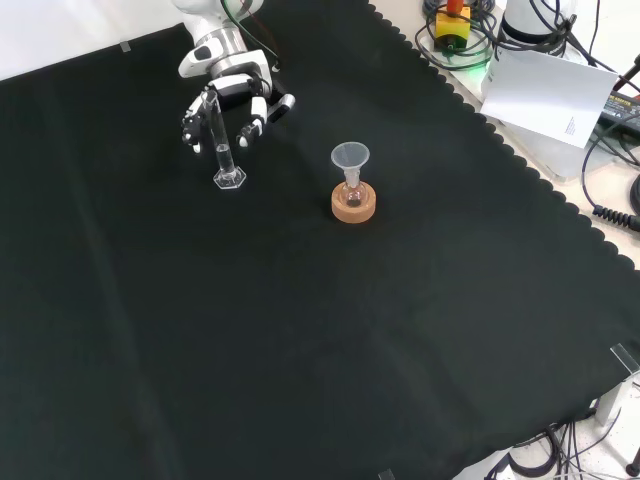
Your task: Pick up the graduated cylinder.
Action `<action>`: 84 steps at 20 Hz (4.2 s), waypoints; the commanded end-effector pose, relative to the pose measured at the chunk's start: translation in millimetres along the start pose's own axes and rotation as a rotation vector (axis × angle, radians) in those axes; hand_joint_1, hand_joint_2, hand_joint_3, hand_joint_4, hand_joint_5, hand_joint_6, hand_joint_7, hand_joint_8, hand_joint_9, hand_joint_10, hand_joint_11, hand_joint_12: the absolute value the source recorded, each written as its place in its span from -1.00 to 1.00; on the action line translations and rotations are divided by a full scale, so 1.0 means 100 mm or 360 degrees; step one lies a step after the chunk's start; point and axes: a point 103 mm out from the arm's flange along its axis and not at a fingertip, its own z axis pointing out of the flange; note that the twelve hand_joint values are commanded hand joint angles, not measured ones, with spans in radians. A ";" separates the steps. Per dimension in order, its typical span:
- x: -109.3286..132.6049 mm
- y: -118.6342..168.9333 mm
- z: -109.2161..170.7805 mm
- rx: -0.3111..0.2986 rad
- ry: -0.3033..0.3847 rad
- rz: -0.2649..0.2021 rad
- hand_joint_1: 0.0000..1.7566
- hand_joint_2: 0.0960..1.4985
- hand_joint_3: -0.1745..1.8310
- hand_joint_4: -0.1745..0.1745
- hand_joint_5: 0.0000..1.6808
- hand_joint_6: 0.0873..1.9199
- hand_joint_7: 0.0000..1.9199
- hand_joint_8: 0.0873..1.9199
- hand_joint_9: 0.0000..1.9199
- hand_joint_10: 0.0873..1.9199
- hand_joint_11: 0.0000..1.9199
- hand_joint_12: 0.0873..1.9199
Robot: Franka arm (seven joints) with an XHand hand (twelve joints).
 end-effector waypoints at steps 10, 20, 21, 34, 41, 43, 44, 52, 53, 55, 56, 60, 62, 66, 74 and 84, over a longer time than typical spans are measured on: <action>-0.04 0.03 0.06 -0.0011 0.0019 0.0008 0.23 -0.16 -0.19 -0.10 -0.26 -0.69 -0.33 -0.49 -0.02 -0.72 -0.24 0.13; -0.04 0.03 0.06 -0.0042 0.0082 -0.0021 0.22 -0.11 -0.20 -0.09 -0.29 -0.54 -0.32 -0.49 0.02 -0.76 -0.17 0.10; -0.04 0.03 0.07 -0.0041 0.0086 -0.0024 0.22 -0.11 -0.20 -0.09 -0.29 -0.54 -0.32 -0.49 0.03 -0.76 -0.17 0.09; 0.00 0.05 0.09 -0.0058 0.0137 -0.0061 0.19 -0.06 -0.21 -0.06 -0.29 -0.48 -0.29 -0.47 0.07 -0.78 -0.10 0.05; -0.03 0.06 0.10 -0.0062 0.0103 -0.0044 0.19 -0.03 -0.23 0.07 -0.16 -0.43 -0.18 -0.47 0.16 -0.82 -0.01 -0.01; -0.03 0.07 0.10 -0.0068 0.0090 -0.0040 0.20 0.00 -0.23 0.10 -0.13 -0.44 -0.15 -0.48 0.19 -0.83 0.01 -0.03; -0.03 0.07 0.10 -0.0067 0.0080 -0.0040 0.21 0.02 -0.23 0.12 -0.11 -0.44 -0.14 -0.47 0.20 -0.84 0.02 -0.03; 0.04 0.11 0.00 -0.0014 -0.0136 -0.0029 0.25 0.46 -0.66 -0.56 -0.02 0.14 0.00 -0.45 0.28 -0.90 0.17 -0.14; 0.06 0.11 -0.02 -0.0003 -0.0172 -0.0031 0.25 0.51 -0.73 -0.69 -0.02 0.19 0.02 -0.45 0.29 -0.90 0.19 -0.15; 0.09 0.11 -0.05 0.0023 -0.0241 -0.0035 0.27 0.54 -0.80 -0.86 0.01 0.20 0.04 -0.46 0.30 -0.91 0.20 -0.16; 0.10 0.11 -0.07 0.0038 -0.0273 -0.0035 0.28 0.53 -0.81 -0.92 0.03 0.18 0.05 -0.47 0.31 -0.92 0.21 -0.17; 0.15 0.09 -0.13 0.0142 -0.0425 -0.0043 0.30 0.52 -0.83 -1.00 0.08 0.13 0.09 -0.51 0.34 -0.94 0.22 -0.20; 0.19 0.08 -0.16 0.0185 -0.0481 -0.0044 0.30 0.51 -0.83 -1.00 0.09 0.12 0.11 -0.53 0.35 -0.95 0.24 -0.21; 0.28 0.03 -0.24 0.0221 -0.0493 -0.0020 0.30 0.51 -0.83 -1.00 0.10 0.11 0.13 -0.54 0.37 -0.95 0.25 -0.21; 0.61 -0.25 -0.43 0.0317 -0.0604 0.0021 0.30 0.51 -0.83 -1.00 0.10 0.11 0.14 -0.55 0.38 -0.95 0.26 -0.22; 1.04 -0.74 -0.59 0.0550 -0.0739 0.0078 0.30 0.51 -0.83 -1.00 0.09 0.11 0.15 -0.55 0.38 -0.96 0.26 -0.22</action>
